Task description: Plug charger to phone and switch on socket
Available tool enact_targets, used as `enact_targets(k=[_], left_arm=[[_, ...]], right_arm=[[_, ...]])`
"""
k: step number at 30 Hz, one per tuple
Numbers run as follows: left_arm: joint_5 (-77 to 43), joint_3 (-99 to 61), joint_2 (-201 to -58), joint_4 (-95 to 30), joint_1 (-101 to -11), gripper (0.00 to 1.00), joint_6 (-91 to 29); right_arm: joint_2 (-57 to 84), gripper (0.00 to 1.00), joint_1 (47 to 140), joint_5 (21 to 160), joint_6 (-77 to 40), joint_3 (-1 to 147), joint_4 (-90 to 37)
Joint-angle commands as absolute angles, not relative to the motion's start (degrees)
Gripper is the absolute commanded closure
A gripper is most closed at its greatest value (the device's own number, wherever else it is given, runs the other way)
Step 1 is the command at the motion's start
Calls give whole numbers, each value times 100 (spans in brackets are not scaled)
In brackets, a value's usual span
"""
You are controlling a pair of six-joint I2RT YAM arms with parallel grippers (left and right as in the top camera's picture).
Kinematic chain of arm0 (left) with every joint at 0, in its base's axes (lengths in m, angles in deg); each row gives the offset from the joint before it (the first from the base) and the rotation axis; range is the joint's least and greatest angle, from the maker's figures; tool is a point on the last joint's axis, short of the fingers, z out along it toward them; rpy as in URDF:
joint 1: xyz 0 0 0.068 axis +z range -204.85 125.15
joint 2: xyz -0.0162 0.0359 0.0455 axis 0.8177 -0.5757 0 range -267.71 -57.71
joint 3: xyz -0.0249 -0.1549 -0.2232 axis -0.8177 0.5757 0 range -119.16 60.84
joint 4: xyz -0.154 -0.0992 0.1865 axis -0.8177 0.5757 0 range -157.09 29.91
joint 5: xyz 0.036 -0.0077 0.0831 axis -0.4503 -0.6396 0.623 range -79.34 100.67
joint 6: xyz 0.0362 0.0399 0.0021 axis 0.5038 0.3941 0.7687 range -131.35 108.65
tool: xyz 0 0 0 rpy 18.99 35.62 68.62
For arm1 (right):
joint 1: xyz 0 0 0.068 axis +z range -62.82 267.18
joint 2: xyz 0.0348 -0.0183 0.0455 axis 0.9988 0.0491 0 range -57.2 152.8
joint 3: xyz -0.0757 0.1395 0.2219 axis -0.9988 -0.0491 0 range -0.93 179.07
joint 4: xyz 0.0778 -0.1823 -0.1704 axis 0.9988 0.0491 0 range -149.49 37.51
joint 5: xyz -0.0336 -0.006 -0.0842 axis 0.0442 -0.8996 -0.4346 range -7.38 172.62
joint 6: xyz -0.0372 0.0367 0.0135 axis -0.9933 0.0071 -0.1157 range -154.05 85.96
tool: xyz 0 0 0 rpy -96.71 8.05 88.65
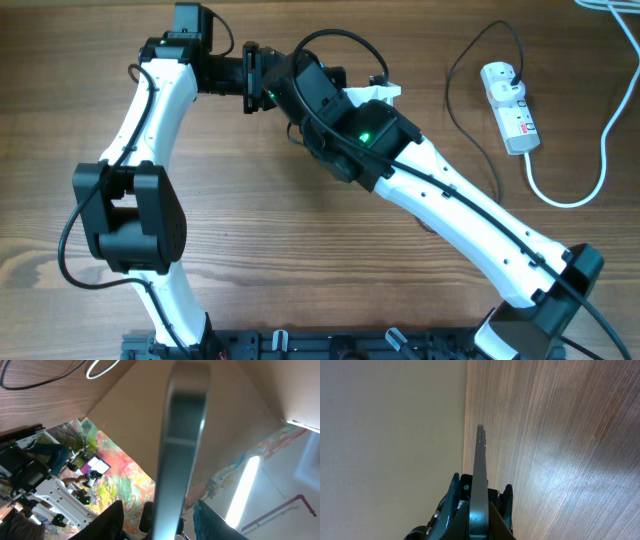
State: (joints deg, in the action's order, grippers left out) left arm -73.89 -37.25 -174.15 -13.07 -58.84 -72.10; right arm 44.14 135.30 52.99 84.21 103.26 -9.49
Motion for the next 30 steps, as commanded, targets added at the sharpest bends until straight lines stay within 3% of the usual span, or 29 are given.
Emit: enact_targets(k=[1, 22, 30], left_arm=[[-7500, -3742, -17195, -1305, -5889, 56, -7199], [-7503, -3742, -17195, -1305, -5886, 60, -7201], [-7500, -3742, -17195, -1305, -5886, 71, -7201]], right_arm=[[4460, 96, 13532, 5131, 8461, 10439, -971], [4460, 96, 13535, 5317, 8461, 10439, -953], [4460, 96, 13532, 5334, 8463, 10439, -953]])
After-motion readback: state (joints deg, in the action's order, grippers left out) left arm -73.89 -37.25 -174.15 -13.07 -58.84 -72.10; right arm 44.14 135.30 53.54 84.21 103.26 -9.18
